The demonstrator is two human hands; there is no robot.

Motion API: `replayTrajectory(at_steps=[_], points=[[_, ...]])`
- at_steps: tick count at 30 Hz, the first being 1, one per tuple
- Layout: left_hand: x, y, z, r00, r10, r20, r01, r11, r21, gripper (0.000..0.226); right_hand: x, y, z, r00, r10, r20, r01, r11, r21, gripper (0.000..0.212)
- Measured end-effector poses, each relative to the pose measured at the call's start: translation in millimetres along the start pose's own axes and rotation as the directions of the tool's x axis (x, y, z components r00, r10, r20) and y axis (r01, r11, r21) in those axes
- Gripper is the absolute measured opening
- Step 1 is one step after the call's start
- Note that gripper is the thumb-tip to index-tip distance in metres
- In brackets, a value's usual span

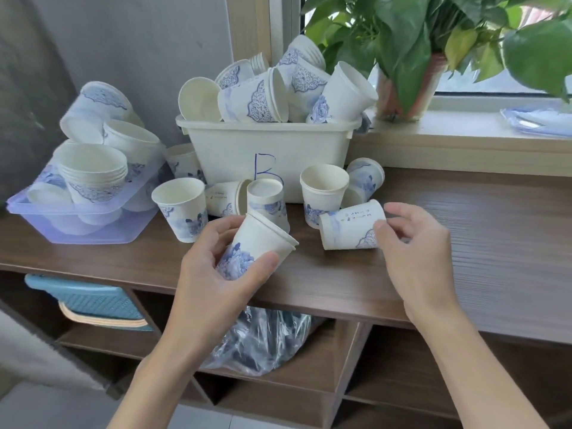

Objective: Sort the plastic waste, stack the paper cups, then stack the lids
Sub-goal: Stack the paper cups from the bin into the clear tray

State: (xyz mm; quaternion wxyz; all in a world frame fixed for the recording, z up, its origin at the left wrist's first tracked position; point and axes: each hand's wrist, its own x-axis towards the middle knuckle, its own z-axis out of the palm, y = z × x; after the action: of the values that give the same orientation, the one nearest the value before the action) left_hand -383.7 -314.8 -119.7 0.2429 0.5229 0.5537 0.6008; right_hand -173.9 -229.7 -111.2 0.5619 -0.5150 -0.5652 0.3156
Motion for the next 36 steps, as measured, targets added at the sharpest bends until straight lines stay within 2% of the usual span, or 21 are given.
replayTrajectory(at_steps=[2, 6, 15, 17, 21, 24, 27, 29, 31, 33, 36], points=[[-0.2, 1.3, -4.8, 1.0, 0.008, 0.007, -0.008, 1.0, 0.027, 0.052, -3.8, -8.4, -1.3, 0.998, -0.058, 0.002, 0.057, 0.993, 0.099, 0.02], [-1.9, 1.4, -12.4, 0.999, 0.001, 0.048, -0.003, 0.999, 0.047, 0.053, -14.9, -29.6, 2.3, 0.982, -0.182, 0.051, 0.163, 0.95, 0.266, 0.025], [-4.1, 0.0, -12.3, 0.994, -0.002, 0.109, -0.002, 1.0, 0.031, 0.054, -34.2, -37.2, 37.4, 0.888, -0.277, 0.368, 0.161, 0.935, 0.316, 0.025], [-4.1, -1.8, -12.6, 0.995, 0.011, 0.096, -0.014, 0.999, 0.029, 0.057, -34.5, -35.6, 42.0, 0.872, -0.295, 0.391, 0.187, 0.938, 0.292, 0.022], [-2.9, -3.5, -15.5, 0.997, 0.029, 0.077, -0.031, 0.999, 0.028, 0.077, -35.5, -34.7, 51.0, 0.823, -0.327, 0.464, 0.205, 0.933, 0.295, 0.019], [-2.1, -2.0, -17.0, 0.996, 0.059, 0.066, -0.062, 0.997, 0.044, 0.069, -36.6, -34.5, 59.1, 0.775, -0.342, 0.531, 0.214, 0.933, 0.289, 0.023], [-0.5, -3.3, -20.8, 0.998, 0.068, 0.002, -0.068, 0.996, 0.065, 0.059, -32.8, -33.7, 67.1, 0.817, -0.365, 0.446, 0.282, 0.928, 0.243, 0.024], [1.1, -4.0, -25.9, 0.993, 0.087, -0.075, -0.08, 0.993, 0.087, 0.056, -26.5, -30.8, 72.0, 0.866, -0.334, 0.372, 0.275, 0.94, 0.203, 0.022], [2.5, -3.8, -31.5, 0.986, 0.1, -0.133, -0.089, 0.992, 0.087, 0.054, -19.7, -26.0, 78.5, 0.884, -0.305, 0.354, 0.281, 0.952, 0.117, 0.028], [2.9, -3.8, -37.1, 0.982, 0.1, -0.163, -0.086, 0.992, 0.088, 0.054, -15.3, -21.3, 85.2, 0.872, -0.329, 0.361, 0.355, 0.935, -0.006, 0.04], [3.8, -6.0, -43.7, 0.979, 0.112, -0.173, -0.09, 0.987, 0.13, 0.054, -12.8, -19.2, 94.8, 0.828, -0.374, 0.417, 0.446, 0.891, -0.086, 0.049]])
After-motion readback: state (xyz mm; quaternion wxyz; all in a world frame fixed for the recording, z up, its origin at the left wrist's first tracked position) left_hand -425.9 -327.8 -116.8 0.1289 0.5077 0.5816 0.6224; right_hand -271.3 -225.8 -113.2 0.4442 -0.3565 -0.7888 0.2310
